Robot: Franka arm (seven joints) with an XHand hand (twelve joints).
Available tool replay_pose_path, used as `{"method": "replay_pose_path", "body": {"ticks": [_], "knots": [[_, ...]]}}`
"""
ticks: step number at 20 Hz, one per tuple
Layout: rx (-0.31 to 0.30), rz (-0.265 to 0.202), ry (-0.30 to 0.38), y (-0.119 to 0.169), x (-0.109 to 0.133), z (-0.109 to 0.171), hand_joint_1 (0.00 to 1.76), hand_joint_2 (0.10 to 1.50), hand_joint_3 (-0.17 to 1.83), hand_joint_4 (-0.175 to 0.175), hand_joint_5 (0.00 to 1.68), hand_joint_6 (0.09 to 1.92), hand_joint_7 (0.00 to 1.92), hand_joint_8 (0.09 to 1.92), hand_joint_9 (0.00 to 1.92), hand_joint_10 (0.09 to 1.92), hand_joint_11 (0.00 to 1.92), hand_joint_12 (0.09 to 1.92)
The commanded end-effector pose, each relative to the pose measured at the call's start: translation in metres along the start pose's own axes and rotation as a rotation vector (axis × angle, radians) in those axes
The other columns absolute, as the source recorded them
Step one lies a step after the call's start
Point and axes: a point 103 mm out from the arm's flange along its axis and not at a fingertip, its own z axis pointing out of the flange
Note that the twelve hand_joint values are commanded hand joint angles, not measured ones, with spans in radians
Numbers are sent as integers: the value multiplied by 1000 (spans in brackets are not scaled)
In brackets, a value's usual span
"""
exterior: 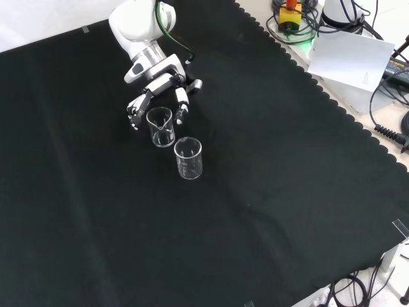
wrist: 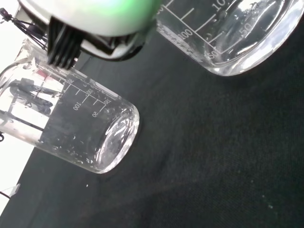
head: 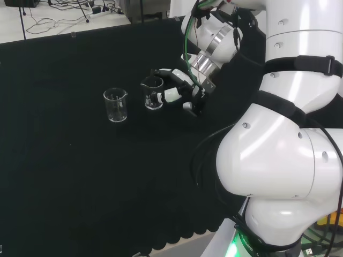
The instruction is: Pick up the beaker on the right.
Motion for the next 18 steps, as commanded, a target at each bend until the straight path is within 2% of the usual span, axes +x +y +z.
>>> {"method": "replay_pose_path", "body": {"ticks": [1, 18], "knots": [[-27, -4, 5, 1, 3, 2, 955, 504, 649, -52, 486, 87, 325, 692, 418, 615, 0, 1352], [-53, 5, 25, 6, 0, 6, 945, 500, 660, -51, 560, 93, 356, 698, 450, 612, 0, 1363]]}}
